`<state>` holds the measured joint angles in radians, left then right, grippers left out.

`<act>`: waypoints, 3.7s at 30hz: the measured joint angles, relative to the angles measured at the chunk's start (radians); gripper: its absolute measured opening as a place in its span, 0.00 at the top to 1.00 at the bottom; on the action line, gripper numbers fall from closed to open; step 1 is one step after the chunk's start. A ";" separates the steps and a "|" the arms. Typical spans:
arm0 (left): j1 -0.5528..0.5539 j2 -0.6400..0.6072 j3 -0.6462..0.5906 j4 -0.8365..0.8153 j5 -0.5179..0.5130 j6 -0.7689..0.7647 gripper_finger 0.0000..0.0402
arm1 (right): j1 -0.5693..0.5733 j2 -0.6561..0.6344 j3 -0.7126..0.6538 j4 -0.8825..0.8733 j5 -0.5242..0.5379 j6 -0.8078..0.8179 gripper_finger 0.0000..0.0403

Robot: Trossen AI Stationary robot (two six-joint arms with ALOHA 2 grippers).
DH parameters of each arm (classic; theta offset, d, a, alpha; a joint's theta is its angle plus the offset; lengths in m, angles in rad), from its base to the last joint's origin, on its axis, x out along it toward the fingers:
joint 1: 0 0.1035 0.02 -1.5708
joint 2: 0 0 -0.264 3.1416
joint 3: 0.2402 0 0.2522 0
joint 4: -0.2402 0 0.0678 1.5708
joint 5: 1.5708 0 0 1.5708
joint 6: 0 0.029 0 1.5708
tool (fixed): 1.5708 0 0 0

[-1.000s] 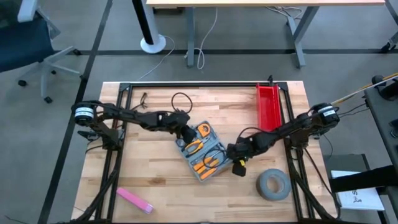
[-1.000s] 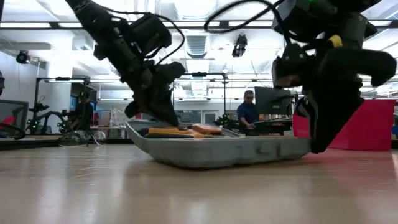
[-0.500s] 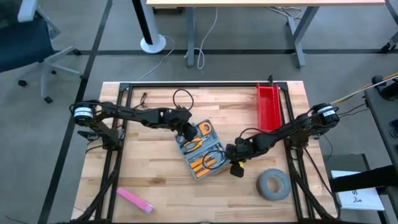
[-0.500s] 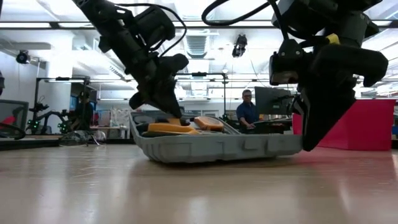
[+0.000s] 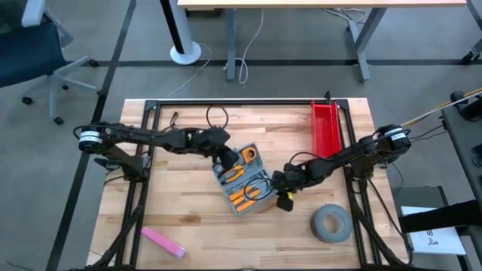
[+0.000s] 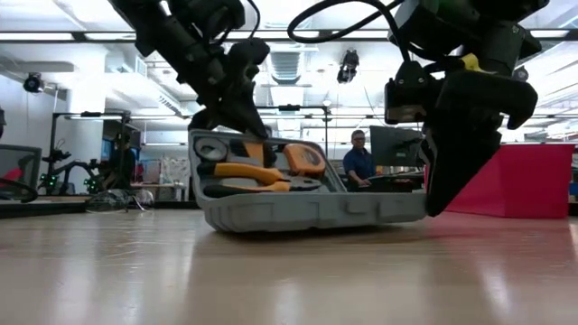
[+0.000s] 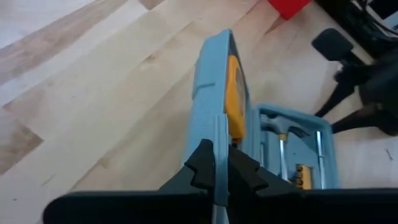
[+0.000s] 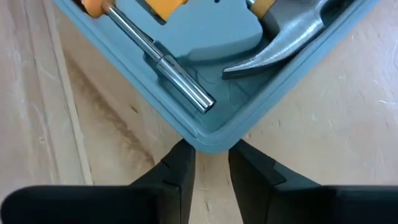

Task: Prefit tool cases
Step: Close the gray pre-fit tool case, then return to Home Position

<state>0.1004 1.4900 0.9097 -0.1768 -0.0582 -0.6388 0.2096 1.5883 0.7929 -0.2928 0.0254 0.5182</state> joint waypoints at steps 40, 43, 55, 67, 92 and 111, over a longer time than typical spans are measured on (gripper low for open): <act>-0.229 0.070 0.041 0.110 0.082 -0.133 0.56 | -0.082 0.071 0.037 0.078 0.052 -0.018 0.73; -0.238 0.073 0.040 0.187 0.079 -0.141 0.52 | -0.082 0.073 0.039 0.080 0.046 -0.018 0.73; -0.258 0.043 0.042 0.145 0.077 -0.157 0.54 | -0.080 0.077 0.038 0.058 0.036 -0.014 0.76; -0.283 0.074 0.037 -0.090 0.076 -0.193 0.58 | -0.070 0.009 0.036 0.065 0.032 -0.017 0.81; -0.284 0.110 0.019 -0.022 0.059 -0.106 0.67 | -0.071 -0.225 0.036 0.066 0.109 -0.067 0.80; -0.316 -0.220 -0.065 0.282 -0.030 0.362 0.71 | 0.005 -0.663 0.028 0.158 0.128 -0.405 0.89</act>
<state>-0.2153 1.2695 0.8450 0.1052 -0.0887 -0.2764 0.2146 0.9253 0.8212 -0.1352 0.1536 0.1132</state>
